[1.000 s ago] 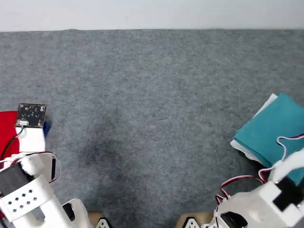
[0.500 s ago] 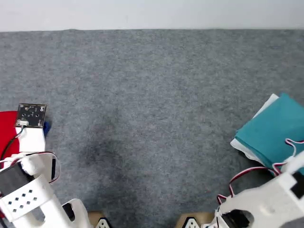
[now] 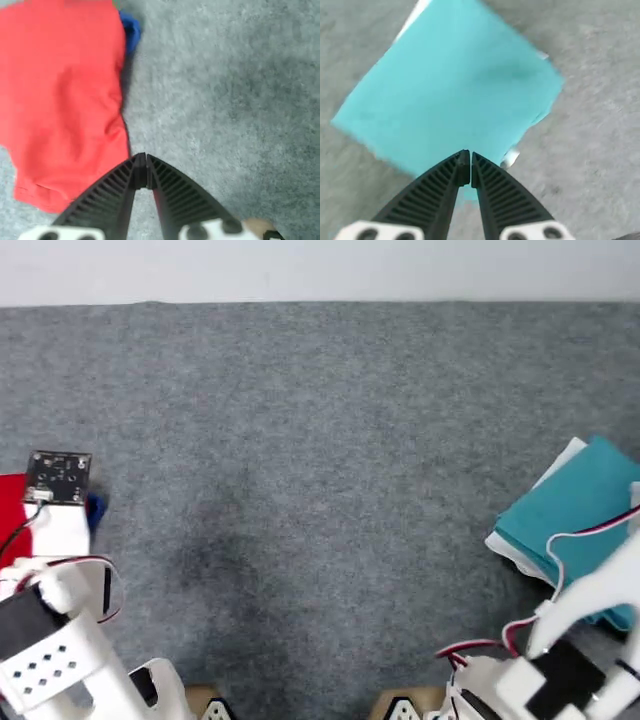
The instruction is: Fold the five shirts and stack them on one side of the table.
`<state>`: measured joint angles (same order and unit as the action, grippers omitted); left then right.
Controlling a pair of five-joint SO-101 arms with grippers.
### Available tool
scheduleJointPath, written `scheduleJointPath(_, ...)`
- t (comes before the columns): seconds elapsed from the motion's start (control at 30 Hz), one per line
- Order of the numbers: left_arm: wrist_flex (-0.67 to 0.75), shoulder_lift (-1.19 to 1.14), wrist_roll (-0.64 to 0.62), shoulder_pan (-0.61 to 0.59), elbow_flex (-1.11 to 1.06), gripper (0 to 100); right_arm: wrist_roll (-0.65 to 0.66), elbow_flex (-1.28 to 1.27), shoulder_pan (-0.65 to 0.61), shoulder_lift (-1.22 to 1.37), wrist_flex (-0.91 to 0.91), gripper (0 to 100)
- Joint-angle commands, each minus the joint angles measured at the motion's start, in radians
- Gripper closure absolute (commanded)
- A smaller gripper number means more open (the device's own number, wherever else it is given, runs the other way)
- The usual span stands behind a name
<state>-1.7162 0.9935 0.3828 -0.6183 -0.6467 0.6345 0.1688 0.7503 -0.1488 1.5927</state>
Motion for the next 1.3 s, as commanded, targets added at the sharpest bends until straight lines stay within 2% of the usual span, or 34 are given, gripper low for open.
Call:
scheduleJointPath(0.0,-0.002,0.015,0.003,-0.017,0.064,99,0.002,0.046,-0.021,-0.059,0.108,98.7)
scheduleJointPath(0.1,-0.008,0.012,0.132,-0.075,0.054,89,0.002,0.032,-0.016,-0.059,0.17,98.7)
scheduleJointPath(0.2,0.048,0.008,0.252,-0.224,0.002,77,0.003,-0.008,0.004,-0.07,0.194,98.7)
scheduleJointPath(0.3,0.193,0.008,0.365,-0.347,-0.104,76,-0.031,-0.041,0.036,-0.07,0.196,98.7)
scheduleJointPath(0.43,0.396,0.008,0.485,-0.433,-0.289,76,-0.08,-0.087,0.059,-0.076,0.197,98.7)
scheduleJointPath(0.87,0.735,0.006,0.571,-0.45,-0.613,76,-0.075,-0.37,0.056,-0.334,0.188,98.7)
scheduleJointPath(1.03,0.807,-0.008,0.629,-0.463,-0.657,76,-0.075,-0.405,0.056,-0.387,0.188,98.7)
scheduleJointPath(1.17,0.865,-0.14,0.631,-0.465,-0.647,76,-0.075,-0.405,0.056,-0.403,0.188,98.7)
scheduleJointPath(1.27,0.835,-0.296,0.628,-0.465,-0.559,76,-0.075,-0.405,0.056,-0.41,0.193,98.7)
